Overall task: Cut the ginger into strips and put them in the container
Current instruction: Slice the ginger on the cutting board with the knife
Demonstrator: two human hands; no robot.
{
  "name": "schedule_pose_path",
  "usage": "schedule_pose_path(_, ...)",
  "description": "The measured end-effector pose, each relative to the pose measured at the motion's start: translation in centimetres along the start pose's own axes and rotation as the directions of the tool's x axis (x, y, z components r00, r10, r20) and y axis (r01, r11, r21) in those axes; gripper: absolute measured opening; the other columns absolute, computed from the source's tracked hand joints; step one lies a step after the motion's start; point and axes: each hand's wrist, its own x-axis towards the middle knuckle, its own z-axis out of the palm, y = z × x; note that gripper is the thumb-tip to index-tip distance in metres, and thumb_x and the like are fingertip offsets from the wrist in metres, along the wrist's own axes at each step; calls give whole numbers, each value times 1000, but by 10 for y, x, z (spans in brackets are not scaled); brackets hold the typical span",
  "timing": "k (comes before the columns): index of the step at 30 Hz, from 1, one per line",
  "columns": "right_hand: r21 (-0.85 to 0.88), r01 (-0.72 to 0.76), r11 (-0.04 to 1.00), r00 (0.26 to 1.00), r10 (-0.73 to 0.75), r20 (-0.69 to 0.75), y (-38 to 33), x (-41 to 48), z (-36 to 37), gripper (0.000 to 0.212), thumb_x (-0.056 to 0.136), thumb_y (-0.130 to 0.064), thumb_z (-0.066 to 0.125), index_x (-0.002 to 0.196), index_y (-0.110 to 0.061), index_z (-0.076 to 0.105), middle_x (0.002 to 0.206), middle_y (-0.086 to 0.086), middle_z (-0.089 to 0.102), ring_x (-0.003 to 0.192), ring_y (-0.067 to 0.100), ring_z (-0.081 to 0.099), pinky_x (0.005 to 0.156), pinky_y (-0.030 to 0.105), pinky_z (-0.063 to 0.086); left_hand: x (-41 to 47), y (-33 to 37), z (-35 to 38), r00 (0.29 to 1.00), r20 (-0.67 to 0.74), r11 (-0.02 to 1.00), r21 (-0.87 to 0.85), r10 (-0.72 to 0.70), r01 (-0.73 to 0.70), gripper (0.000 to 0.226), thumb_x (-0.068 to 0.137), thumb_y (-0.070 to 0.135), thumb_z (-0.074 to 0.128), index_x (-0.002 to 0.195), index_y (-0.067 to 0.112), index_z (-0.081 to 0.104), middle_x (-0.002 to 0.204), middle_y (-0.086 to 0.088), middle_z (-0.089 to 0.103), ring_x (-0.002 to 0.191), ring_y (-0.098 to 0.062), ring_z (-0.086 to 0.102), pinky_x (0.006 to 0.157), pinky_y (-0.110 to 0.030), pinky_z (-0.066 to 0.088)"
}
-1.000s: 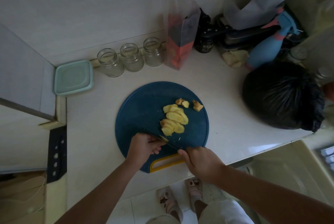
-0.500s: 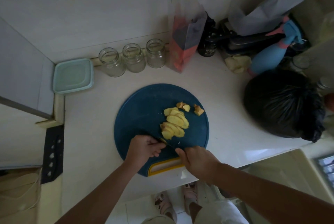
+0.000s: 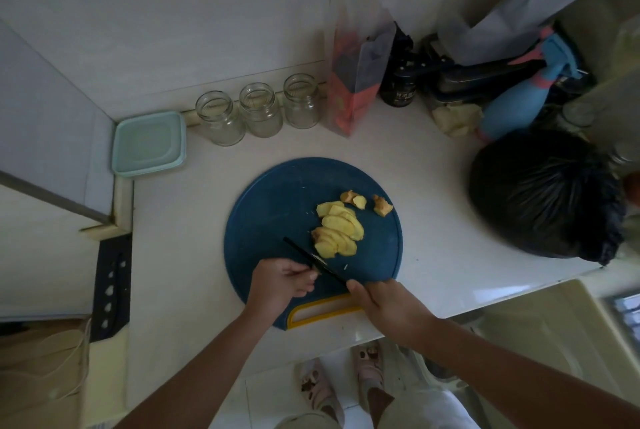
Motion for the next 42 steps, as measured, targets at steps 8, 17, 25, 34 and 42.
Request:
schedule_pose_path(8,-86,80,993,993,-87,-82,-3,-11,2,73,89,-66,9,79,-11,56,71,2,55,75,21,58,72,35,47,0,-2,3,1000,-8,999,-20,-25,25,10,77,4,73,72,9,67,56,-1,69,53,-10,66,53,-19,54)
schedule_pose_path(17,-150,94,984,990,-108,-88,-2,-22,3,54,100,-47,23,95,-10,61,84,7,59,85,22,60,73,27,41,0,-3,2,1000,-4,1000,6,-11,11,7,78,7,73,74,11,69,59,0,70,55,-11,67,52,-19,53)
schedule_pose_path(25,-150,79,986,994,-89,-62,-5,-21,3,55,100,-47,20,96,-10,60,92,9,63,88,23,60,76,28,43,1,-4,2,1000,3,1000,29,-2,2,6,78,7,73,75,10,68,59,0,70,56,-11,67,53,-19,53)
schedule_pose_path(34,-196,29,980,998,-38,-44,-9,-11,11,60,100,-49,18,88,-10,62,86,10,66,83,24,63,78,35,49,2,-7,2,1000,-15,1000,8,4,-4,13,79,2,71,69,9,66,54,0,68,51,-10,65,49,-18,52)
schedule_pose_path(42,-116,-44,992,999,41,-30,-18,3,10,52,101,-47,21,65,-19,45,69,5,56,72,21,57,70,34,47,2,-8,2,1000,-18,1000,-5,23,-23,9,78,5,73,73,9,66,58,-2,69,54,-11,66,51,-18,52)
